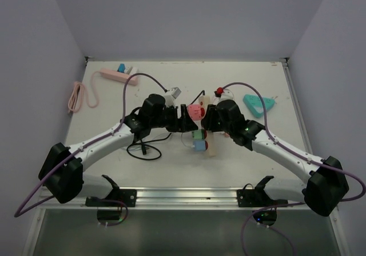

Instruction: Pull the plug off the socket

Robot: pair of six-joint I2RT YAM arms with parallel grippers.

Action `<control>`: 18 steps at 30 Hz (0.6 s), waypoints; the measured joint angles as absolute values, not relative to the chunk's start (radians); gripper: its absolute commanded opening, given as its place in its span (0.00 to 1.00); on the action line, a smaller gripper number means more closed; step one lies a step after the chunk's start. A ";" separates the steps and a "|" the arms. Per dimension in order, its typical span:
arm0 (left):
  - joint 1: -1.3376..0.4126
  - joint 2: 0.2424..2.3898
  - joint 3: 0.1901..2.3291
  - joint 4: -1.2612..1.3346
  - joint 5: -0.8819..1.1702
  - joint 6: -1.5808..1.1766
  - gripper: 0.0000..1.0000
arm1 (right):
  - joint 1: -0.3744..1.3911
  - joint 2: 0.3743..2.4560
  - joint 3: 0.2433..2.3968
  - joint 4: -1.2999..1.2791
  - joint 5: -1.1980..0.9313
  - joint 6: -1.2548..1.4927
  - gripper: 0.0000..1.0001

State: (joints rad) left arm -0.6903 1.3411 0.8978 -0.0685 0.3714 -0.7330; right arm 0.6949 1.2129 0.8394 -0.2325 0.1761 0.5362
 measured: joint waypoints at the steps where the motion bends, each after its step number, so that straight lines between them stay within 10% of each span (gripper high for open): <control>1: -0.691 1.346 0.894 -0.068 0.371 -0.739 0.75 | 0.695 1.209 0.840 -0.232 0.176 0.543 0.00; 18: -0.716 1.428 0.872 0.037 0.412 -0.768 0.58 | 0.695 1.203 0.843 -0.214 0.175 0.629 0.00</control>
